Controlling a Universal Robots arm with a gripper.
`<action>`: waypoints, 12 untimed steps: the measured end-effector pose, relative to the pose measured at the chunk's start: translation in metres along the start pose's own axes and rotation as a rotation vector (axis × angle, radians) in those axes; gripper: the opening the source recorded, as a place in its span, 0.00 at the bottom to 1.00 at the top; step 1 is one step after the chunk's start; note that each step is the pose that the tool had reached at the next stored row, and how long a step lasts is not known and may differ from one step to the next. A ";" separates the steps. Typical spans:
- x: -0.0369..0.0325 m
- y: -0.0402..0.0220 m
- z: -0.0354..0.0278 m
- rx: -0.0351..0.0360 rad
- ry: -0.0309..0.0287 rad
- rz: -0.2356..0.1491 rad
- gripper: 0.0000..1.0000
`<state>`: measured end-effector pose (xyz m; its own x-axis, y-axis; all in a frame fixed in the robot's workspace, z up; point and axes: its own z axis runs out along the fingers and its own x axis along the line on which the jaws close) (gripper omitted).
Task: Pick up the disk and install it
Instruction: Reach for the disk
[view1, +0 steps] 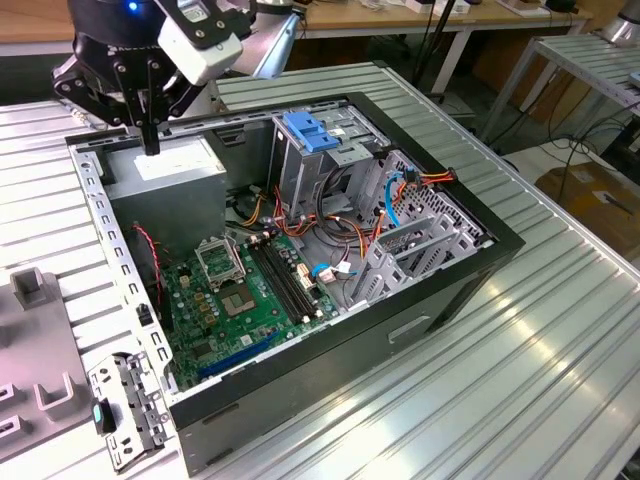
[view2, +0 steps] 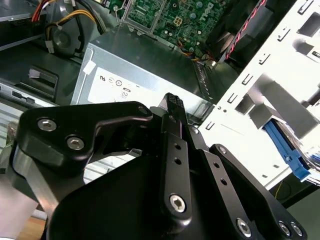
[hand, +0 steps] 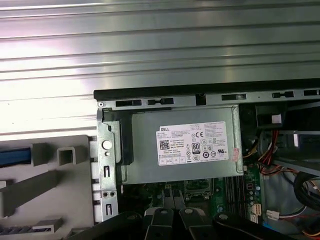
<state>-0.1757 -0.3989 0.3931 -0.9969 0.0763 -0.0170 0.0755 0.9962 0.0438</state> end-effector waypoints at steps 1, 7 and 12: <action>0.0020 -0.0001 0.0000 0.0000 0.0001 0.000 0.11; 0.0172 0.0069 0.0001 0.0000 0.0000 0.000 0.11; 0.0322 0.0154 0.0004 0.0165 -0.0003 0.000 0.11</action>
<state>-0.2066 -0.3811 0.3928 -0.9970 0.0760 -0.0174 0.0755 0.9968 0.0273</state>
